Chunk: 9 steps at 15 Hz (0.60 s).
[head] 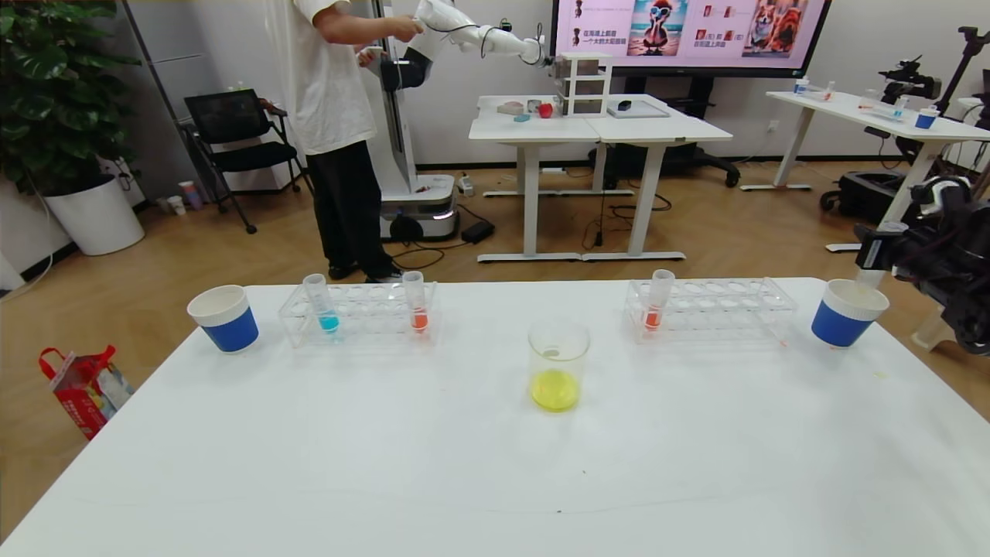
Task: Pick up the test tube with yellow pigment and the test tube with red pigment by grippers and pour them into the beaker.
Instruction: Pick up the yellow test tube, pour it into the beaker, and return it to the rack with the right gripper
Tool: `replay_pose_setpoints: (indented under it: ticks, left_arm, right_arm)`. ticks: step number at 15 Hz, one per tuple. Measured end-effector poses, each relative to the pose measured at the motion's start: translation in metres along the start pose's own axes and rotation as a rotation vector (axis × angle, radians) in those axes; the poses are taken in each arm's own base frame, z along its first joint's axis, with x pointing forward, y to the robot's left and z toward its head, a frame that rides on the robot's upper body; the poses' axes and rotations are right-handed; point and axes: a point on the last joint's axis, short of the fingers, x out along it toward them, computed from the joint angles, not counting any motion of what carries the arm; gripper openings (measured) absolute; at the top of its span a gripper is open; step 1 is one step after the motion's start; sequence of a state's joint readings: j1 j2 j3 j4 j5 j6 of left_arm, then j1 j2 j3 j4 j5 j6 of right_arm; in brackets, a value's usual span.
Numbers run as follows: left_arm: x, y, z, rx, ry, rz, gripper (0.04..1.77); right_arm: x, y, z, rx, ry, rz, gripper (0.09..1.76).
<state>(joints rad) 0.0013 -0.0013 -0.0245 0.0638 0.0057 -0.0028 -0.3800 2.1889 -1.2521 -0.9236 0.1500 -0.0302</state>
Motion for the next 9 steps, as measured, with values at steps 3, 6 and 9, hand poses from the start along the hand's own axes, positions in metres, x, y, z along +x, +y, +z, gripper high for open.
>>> replay_pose_setpoints:
  ticks: [3,6,9]
  left_arm:
    - [0.0,0.0,0.0,0.0,0.0,0.0,1.75]
    - [0.0,0.0,0.0,0.0,0.0,0.0,1.75]
    - [0.0,0.0,0.0,0.0,0.0,0.0,1.75]
  right_arm:
    - [0.006,-0.002,-0.019,0.001,0.004,0.0,0.53]
    - [0.007,-0.002,-0.034,0.007,0.04,0.002,0.53]
    - [0.007,0.0,-0.04,0.013,0.054,0.008,0.53]
